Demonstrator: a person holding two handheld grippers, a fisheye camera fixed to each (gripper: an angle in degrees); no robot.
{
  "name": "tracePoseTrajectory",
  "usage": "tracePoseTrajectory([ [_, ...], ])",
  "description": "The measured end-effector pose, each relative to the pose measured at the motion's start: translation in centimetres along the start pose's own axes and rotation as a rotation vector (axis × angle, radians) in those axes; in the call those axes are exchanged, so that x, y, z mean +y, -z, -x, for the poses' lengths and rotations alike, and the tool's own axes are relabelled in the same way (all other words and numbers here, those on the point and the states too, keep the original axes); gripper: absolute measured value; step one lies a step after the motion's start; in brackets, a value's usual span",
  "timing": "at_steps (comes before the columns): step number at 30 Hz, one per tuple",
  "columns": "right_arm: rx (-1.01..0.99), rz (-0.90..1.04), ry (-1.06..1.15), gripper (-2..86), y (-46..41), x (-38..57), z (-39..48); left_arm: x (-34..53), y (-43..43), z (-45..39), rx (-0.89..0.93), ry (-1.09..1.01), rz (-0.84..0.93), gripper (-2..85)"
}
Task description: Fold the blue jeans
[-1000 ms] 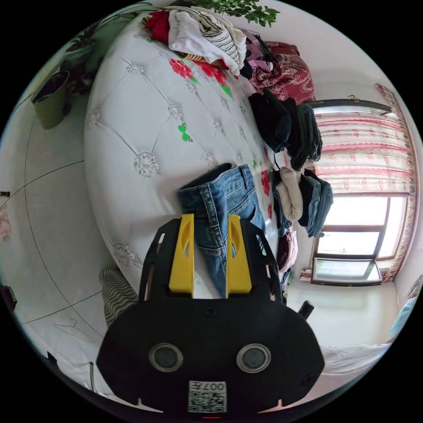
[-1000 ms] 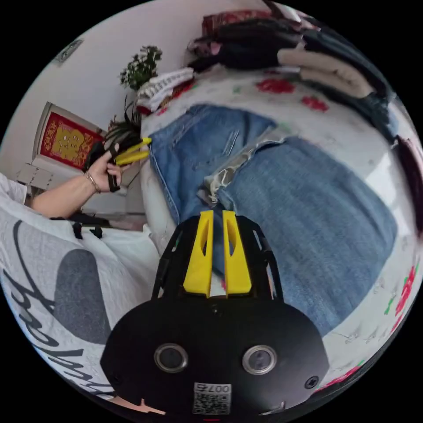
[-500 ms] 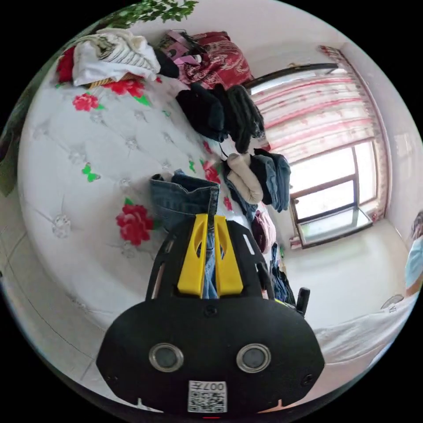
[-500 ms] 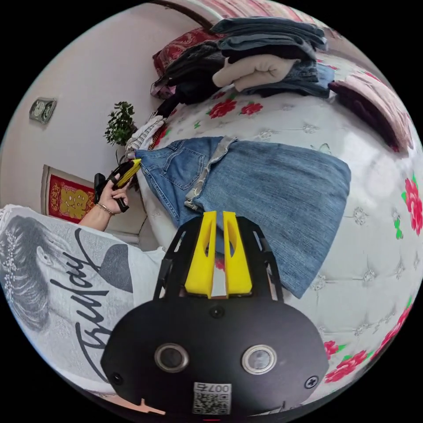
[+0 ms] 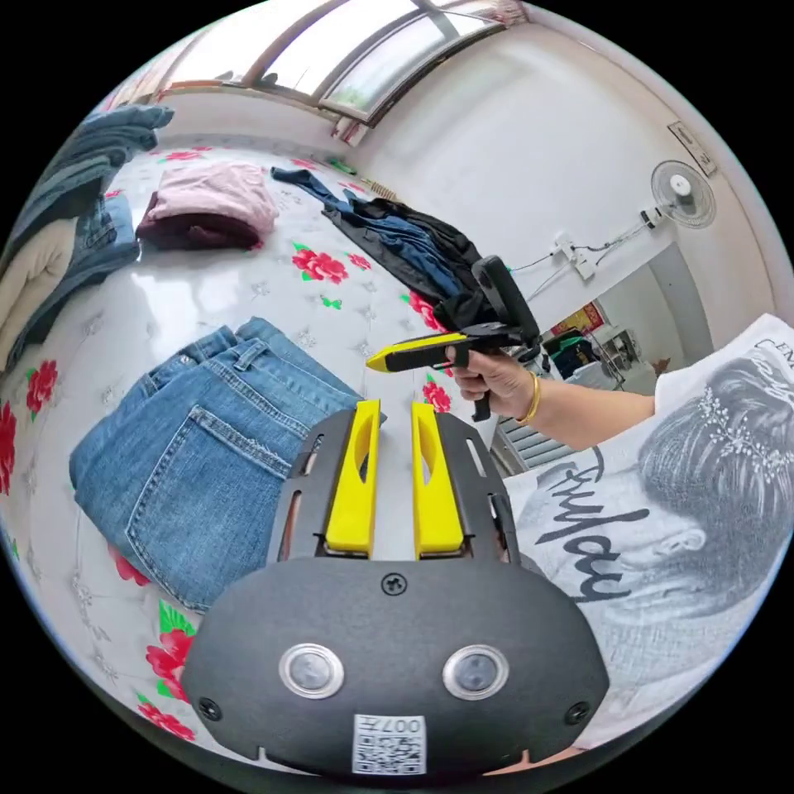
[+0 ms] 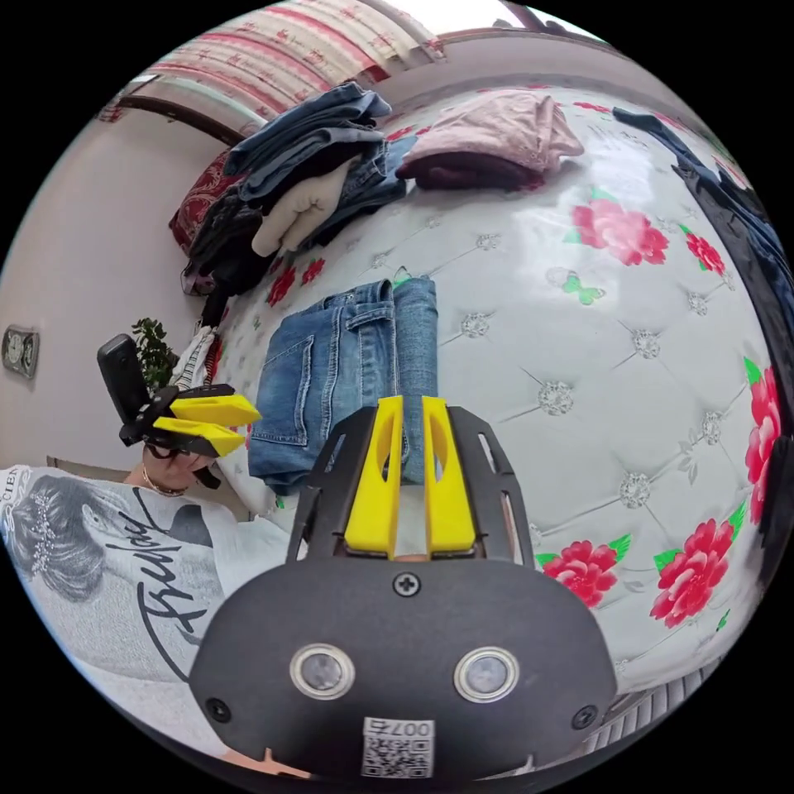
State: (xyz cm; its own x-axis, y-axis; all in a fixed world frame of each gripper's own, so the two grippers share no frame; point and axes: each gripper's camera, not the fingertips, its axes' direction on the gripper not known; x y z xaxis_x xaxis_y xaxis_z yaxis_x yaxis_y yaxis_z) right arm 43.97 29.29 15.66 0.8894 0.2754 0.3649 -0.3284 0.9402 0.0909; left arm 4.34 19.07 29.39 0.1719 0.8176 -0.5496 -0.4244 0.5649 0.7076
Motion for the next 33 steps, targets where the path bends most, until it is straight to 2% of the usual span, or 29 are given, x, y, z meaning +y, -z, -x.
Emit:
tracePoseTrajectory([
  [2,-0.026,-0.008,-0.019,4.4,0.2,0.2,-1.7,1.7,1.6,0.8,-0.028,0.056,-0.046,8.5],
  [5,-0.088,0.035,-0.037,5.7,-1.3,-0.8,-3.9,5.7,5.7,3.2,-0.195,0.198,-0.111,9.6],
  [7,-0.144,0.060,-0.063,6.3,-2.7,-2.1,-5.2,9.3,8.5,6.3,-0.308,0.388,-0.126,12.0],
  [9,-0.203,0.096,-0.080,6.6,-4.4,-3.7,-6.2,11.3,9.6,8.6,-0.334,0.512,-0.121,14.0],
  [11,-0.227,0.135,-0.081,6.2,-6.5,-5.8,-6.5,12.7,9.6,10.6,-0.300,0.610,-0.119,15.6],
  [14,-0.259,0.227,-0.073,3.6,-8.8,-8.3,-6.3,13.1,7.0,13.6,-0.109,0.687,-0.095,15.7],
  [15,-0.268,0.255,-0.069,3.1,-9.0,-8.8,-6.3,12.7,5.4,14.4,-0.014,0.687,-0.075,11.8],
  [17,-0.313,0.335,-0.066,1.2,-8.8,-11.2,-6.2,11.9,4.4,14.7,-0.016,0.683,-0.084,7.5],
  [21,-0.315,0.311,0.056,0.2,-3.7,-17.1,-4.4,7.1,4.0,12.5,0.003,0.553,-0.162,5.3],
  [23,-0.221,0.286,0.173,0.0,1.1,-22.8,-2.3,3.8,3.9,11.2,0.067,0.494,-0.253,5.2],
  [27,-0.048,0.185,0.318,0.0,9.8,-33.1,1.5,-6.9,3.3,8.2,0.010,0.353,-0.403,5.2],
  [30,0.180,0.008,0.405,0.3,16.0,-41.5,5.5,-15.5,2.4,8.6,-0.012,0.316,-0.558,5.6],
  [32,0.472,-0.153,0.365,0.8,17.9,-46.2,6.9,-20.4,0.8,10.0,-0.016,0.297,-0.538,6.8],
  [33,0.545,-0.177,0.325,0.9,18.0,-47.0,6.8,-22.7,-0.5,11.0,-0.046,0.305,-0.465,7.0],
])
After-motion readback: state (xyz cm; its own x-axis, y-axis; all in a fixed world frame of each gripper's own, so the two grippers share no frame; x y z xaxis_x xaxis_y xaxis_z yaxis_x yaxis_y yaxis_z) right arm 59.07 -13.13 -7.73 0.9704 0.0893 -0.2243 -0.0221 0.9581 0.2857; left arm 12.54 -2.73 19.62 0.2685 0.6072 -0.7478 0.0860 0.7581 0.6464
